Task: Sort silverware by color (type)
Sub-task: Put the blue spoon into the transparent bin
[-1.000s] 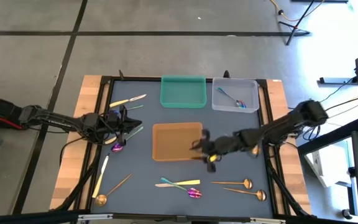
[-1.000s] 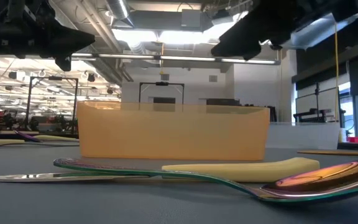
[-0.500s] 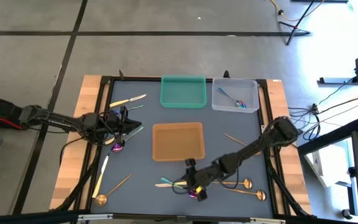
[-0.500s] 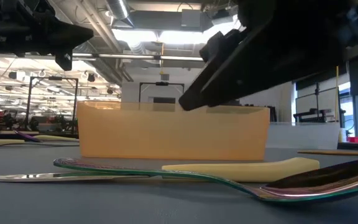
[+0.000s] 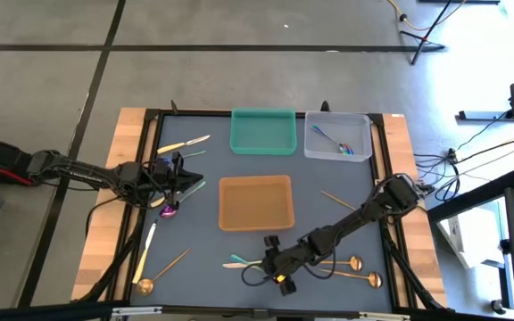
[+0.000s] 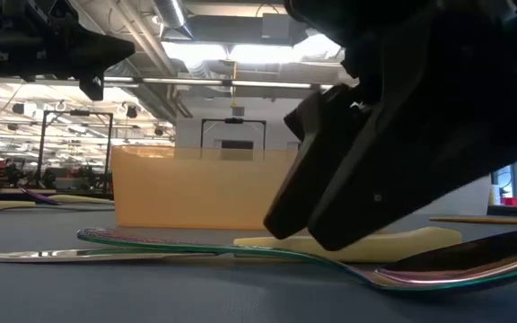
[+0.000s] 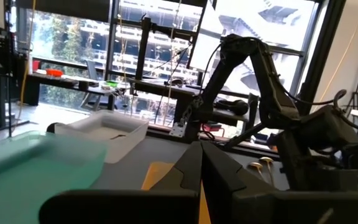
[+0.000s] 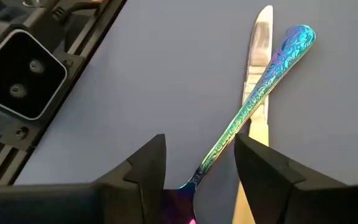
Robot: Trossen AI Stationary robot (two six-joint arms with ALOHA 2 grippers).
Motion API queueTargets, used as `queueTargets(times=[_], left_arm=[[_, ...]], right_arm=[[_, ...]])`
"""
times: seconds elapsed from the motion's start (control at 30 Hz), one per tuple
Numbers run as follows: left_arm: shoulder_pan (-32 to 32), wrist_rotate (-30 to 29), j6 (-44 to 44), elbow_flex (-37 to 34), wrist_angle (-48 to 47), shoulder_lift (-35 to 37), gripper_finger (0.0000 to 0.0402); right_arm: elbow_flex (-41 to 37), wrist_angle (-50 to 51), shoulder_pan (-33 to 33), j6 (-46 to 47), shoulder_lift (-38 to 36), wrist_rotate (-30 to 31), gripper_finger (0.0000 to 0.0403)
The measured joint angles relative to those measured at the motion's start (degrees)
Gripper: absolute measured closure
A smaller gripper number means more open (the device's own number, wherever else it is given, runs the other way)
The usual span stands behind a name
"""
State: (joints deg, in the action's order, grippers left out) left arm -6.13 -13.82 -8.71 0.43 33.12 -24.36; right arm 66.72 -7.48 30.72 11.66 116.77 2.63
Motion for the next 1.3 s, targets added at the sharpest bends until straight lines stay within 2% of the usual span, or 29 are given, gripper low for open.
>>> queueTargets(times=[0.33,0.63,0.8,1.03,1.3], left_arm=[[0.00,-0.20,0.04,-0.01,-0.07,-0.01,0.0400],[-0.02,0.13,-0.20,-0.02,-0.06,-0.02,0.0400],[-0.02,-0.02,-0.19,-0.01,0.06,-0.02,0.0400],[-0.02,-0.17,-0.20,-0.01,-0.05,-0.02,0.0400],[-0.04,1.46,-0.26,-0.01,-0.42,-0.02,0.0400]], right_arm=[[-0.02,1.57,0.00,-0.11,0.19,0.26,0.0234],[0.13,4.70,0.07,-0.12,0.88,4.97,0.0325],[0.15,3.39,0.07,0.19,1.87,5.03,0.0349],[0.15,4.15,-0.11,2.87,2.12,4.36,0.0341],[0.09,4.33,-0.13,4.40,2.25,3.23,0.0283]])
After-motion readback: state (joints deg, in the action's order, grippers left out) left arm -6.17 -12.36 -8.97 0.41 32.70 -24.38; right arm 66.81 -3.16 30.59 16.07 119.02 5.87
